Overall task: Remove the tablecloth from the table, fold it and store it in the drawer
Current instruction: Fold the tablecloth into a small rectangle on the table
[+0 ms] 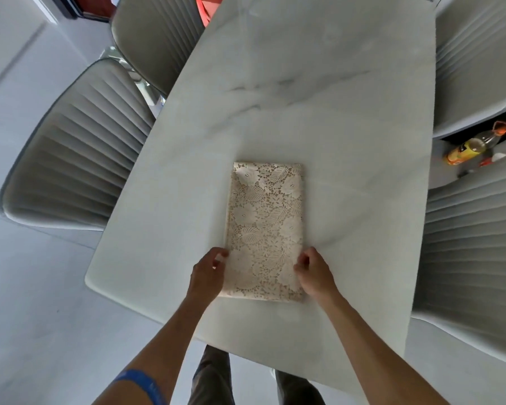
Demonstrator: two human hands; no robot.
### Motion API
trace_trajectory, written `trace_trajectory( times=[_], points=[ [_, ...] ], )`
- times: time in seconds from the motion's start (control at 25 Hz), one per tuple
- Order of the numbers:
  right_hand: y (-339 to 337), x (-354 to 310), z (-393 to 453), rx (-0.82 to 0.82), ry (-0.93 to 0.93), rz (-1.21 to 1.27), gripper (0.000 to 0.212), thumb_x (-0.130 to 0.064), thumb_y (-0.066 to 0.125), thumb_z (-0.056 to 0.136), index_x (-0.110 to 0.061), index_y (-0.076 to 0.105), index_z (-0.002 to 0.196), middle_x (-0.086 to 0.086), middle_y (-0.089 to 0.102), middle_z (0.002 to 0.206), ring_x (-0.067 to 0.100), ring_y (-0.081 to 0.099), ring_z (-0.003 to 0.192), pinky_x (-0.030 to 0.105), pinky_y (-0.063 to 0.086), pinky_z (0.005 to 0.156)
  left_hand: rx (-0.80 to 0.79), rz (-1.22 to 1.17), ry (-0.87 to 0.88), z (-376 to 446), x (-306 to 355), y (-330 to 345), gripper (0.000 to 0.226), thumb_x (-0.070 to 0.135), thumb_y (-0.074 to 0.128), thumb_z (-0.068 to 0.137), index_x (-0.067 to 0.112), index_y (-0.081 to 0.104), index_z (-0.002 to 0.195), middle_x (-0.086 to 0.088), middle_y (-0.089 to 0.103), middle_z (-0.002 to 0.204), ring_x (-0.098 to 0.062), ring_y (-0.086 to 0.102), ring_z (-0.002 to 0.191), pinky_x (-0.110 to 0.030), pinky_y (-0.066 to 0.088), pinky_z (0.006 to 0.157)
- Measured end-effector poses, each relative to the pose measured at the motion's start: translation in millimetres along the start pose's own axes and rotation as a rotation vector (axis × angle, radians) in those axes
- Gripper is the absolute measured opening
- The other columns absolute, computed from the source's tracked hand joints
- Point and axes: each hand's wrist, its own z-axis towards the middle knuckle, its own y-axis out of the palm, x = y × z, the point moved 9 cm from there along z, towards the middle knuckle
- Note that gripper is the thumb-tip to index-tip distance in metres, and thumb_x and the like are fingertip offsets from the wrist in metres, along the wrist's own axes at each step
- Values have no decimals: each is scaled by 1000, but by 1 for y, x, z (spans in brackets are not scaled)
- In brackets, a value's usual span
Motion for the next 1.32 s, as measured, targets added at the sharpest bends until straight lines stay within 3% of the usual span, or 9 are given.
trace_trajectory(
  times=[0.12, 0.24, 0.32, 0.44, 0.6, 0.88, 1.08, 1.2, 1.32],
  points=[
    [-2, -5, -6, 27, -141, -166, 16, -9, 54, 88, -19, 53, 101, 4, 55, 106, 23, 57, 89, 30, 43, 72, -57, 312, 100, 4, 15, -1, 23, 18, 49, 95, 29, 59, 112, -6, 66, 102, -24, 62, 88, -32, 51, 75],
    [-13, -52, -9, 219, -592, -543, 53, 4, 62, 80, -19, 56, 127, 6, 51, 139, 30, 53, 119, 41, 49, 90, 27, 680, 494, 13, 60, 0, 46, 5, 57, 85, 23, 55, 127, -7, 52, 134, -28, 50, 115, -38, 47, 88],
    [3, -56, -4, 31, -818, -773, 73, 7, 61, 81, -24, 45, 144, 2, 34, 158, 28, 33, 144, 43, 39, 108, -179, 857, 708, 26, 66, 19, 64, 6, 61, 83, 24, 44, 141, -3, 35, 154, -26, 38, 135, -37, 41, 102],
    [19, -21, 5, -261, -830, -963, 79, -12, 56, 93, -30, 13, 157, -4, -2, 166, 21, -3, 152, 38, 14, 122, -336, 890, 779, 34, 44, 23, 80, 11, 67, 82, 27, 28, 151, 1, 16, 162, -22, 23, 146, -37, 37, 110],
    [15, -9, 8, -270, -862, -1034, 94, -52, 64, 86, -28, 8, 157, -1, -5, 165, 20, -5, 151, 37, 9, 119, -461, 936, 800, 36, 15, 23, 104, 44, 75, 77, 33, 6, 154, 5, -12, 161, -12, -5, 149, -31, 16, 118],
    [6, 5, 5, 97, -937, -828, 57, -40, 42, 99, -22, 32, 153, 5, 26, 162, 29, 26, 148, 48, 35, 112, -191, 875, 840, 35, 22, 27, 109, 32, 84, 61, 31, 24, 152, -6, 26, 159, -26, 45, 131, -41, 46, 92],
    [20, -2, -20, -97, -1124, -859, 66, -41, 55, 89, -24, 37, 150, 6, 28, 161, 29, 25, 148, 46, 26, 119, -268, 733, 920, 20, 30, 21, 85, 31, 81, 72, 37, 39, 145, -11, 24, 159, -31, 29, 144, -42, 35, 107],
    [4, -11, -18, -225, -853, -420, 51, -47, 48, 92, -35, 51, 141, -12, 46, 149, 15, 39, 142, 39, 36, 114, -436, 286, 744, 22, 30, 10, 57, 18, 70, 83, 27, 54, 136, -16, 46, 147, -29, 41, 139, -46, 37, 112],
    [-9, -15, 11, -303, -325, 137, 34, -58, 56, 85, -40, 71, 109, -12, 76, 102, 14, 69, 102, 39, 52, 83, -415, -38, 313, 47, 25, 3, 14, 44, 63, 87, 35, 69, 96, 11, 69, 99, -4, 63, 93, -33, 51, 83]
  ],
)
